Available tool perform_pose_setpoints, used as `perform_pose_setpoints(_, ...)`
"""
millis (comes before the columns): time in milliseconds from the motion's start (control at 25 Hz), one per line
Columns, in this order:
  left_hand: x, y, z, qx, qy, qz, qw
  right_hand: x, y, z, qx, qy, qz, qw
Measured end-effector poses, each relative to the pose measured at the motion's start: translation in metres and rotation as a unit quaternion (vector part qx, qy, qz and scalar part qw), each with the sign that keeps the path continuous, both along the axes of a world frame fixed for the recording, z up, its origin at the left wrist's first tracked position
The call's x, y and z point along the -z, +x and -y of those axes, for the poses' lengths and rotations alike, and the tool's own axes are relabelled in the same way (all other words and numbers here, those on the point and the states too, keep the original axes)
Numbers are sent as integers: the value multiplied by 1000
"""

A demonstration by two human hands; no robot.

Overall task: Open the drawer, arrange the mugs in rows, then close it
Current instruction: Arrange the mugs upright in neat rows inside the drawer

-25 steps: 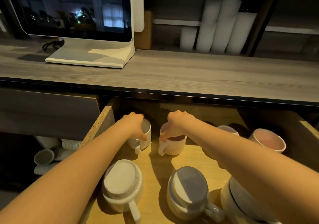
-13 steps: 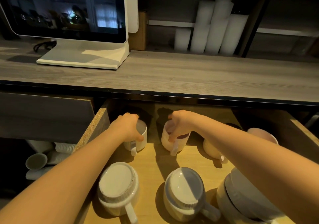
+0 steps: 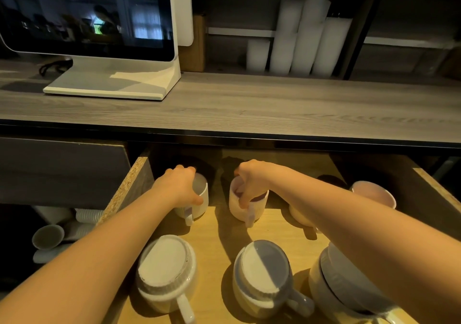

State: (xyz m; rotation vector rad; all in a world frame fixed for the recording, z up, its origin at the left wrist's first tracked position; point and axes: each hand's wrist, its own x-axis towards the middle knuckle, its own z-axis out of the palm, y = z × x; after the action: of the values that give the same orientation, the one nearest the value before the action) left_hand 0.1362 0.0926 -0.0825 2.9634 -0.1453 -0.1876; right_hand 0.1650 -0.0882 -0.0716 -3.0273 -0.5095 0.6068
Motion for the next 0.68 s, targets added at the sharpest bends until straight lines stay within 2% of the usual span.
perform_pose_setpoints(440,-2,-3,2,4,32,-24,999,-3,-7,3,-2,8,-5,1000)
perform_pose_setpoints(600,-17,-8,5,13,56,-45,997,-19,-22,5,18,32,5,999)
perform_pose_setpoints(680,-33,-12,9,20,40,-42,998,-32,-33,7,14,47,21,999)
